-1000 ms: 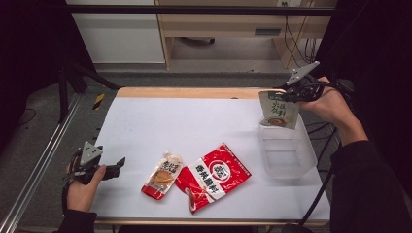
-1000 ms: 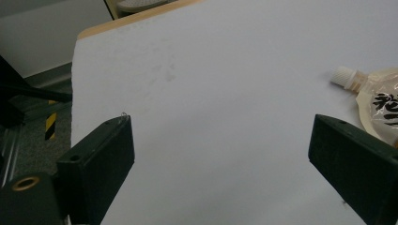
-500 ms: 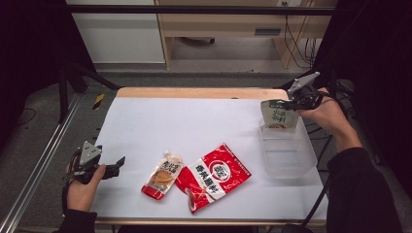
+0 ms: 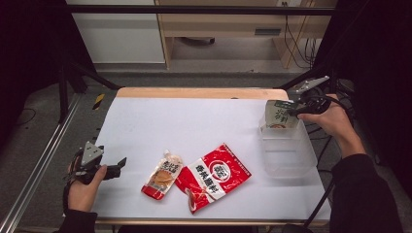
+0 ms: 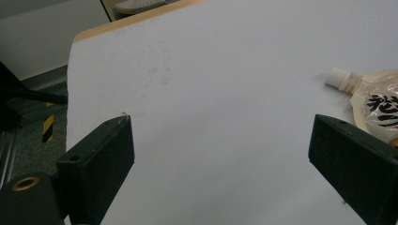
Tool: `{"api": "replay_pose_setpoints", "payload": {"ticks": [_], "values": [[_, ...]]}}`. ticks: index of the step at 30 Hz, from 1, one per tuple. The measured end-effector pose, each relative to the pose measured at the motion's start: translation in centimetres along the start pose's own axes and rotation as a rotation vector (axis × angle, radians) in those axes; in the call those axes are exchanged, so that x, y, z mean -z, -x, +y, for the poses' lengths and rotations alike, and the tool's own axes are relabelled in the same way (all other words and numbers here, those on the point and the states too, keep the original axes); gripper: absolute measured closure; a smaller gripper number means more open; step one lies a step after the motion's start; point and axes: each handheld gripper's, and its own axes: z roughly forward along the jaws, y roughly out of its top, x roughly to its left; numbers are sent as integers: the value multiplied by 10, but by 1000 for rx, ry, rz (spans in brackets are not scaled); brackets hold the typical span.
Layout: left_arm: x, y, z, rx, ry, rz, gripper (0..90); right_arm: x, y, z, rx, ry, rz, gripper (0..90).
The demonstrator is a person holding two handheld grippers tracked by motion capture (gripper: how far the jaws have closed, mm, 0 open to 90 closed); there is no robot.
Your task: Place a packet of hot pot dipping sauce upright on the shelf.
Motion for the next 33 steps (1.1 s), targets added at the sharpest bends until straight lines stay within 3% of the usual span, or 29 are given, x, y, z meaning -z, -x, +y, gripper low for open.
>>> {"api": "replay_pose_setpoints", "payload": {"ticks": [1, 4, 9, 13, 19, 21, 23, 24, 25, 26, 27, 28, 29, 30, 31, 32, 33], "values": [[0, 0, 0, 0, 0, 0, 74, 0, 0, 0, 0, 0, 0, 363], [0, 0, 0, 0, 0, -2, 74, 10, -5, 2, -6, 23, -27, 245], [0, 0, 0, 10, 0, -5, 74, 21, -14, 9, 4, 71, -38, 179], [-1, 1, 0, 4, -1, -8, 74, 25, -23, 14, 16, 76, -40, 155], [-3, 7, 1, -14, -6, -27, 71, 40, -50, 25, 51, 154, -59, 148], [-4, 9, 2, -22, -11, -35, 70, 54, -68, 31, 72, 187, -82, 143], [-4, 9, 2, -17, -7, -40, 69, 59, -75, 32, 82, 201, -78, 145], [-3, 11, 3, -24, -1, -44, 69, 67, -91, 37, 96, 222, -78, 151], [-3, 11, 3, -24, -1, -44, 69, 67, -91, 37, 96, 222, -78, 151], [-2, 12, 3, -25, 2, -46, 69, 69, -100, 39, 97, 233, -70, 156], [-1, 14, 3, -23, 8, -53, 69, 72, -119, 43, 99, 253, -45, 161], [-1, 15, 4, -33, 7, -55, 69, 71, -129, 45, 97, 259, -29, 162], [-1, 15, 4, -33, 7, -55, 68, 71, -129, 45, 97, 259, -29, 162], [-1, 17, 3, -27, 6, -67, 67, 65, -149, 48, 97, 262, 17, 185], [-1, 17, 3, -27, 6, -67, 68, 65, -149, 48, 97, 262, 17, 185], [0, 21, 4, -36, 7, -85, 67, 57, -170, 52, 103, 248, 49, 184], [1, 24, 4, -53, 1, -91, 67, 53, -180, 53, 108, 251, 64, 187]]}}
